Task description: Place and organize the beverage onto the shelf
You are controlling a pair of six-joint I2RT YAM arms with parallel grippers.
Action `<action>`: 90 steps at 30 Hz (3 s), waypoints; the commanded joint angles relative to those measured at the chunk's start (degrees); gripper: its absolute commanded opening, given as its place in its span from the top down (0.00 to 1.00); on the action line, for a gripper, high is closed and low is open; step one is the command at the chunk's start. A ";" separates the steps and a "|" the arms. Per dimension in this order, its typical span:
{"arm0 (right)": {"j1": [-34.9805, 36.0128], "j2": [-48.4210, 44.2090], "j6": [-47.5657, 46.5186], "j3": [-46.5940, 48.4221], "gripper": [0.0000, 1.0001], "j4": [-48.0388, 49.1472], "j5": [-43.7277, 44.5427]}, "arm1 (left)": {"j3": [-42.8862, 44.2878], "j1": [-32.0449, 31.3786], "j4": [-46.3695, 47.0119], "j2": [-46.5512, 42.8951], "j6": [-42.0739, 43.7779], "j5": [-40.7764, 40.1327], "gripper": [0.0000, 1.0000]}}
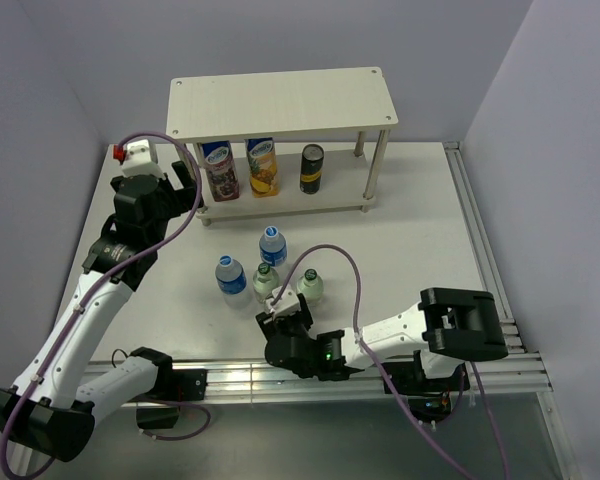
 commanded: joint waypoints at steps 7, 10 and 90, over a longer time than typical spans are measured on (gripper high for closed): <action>-1.24 -1.06 1.64 2.15 0.55 0.15 3.46 | 0.62 -0.16 0.83 0.33 0.76 -0.13 0.02; -1.06 -4.93 1.20 3.90 0.62 -3.18 3.20 | 0.53 -0.16 0.91 0.42 0.76 -0.31 0.02; -55.64 18.79 -12.16 30.80 0.34 21.42 -8.23 | 0.71 -0.16 0.74 0.68 0.67 0.39 0.02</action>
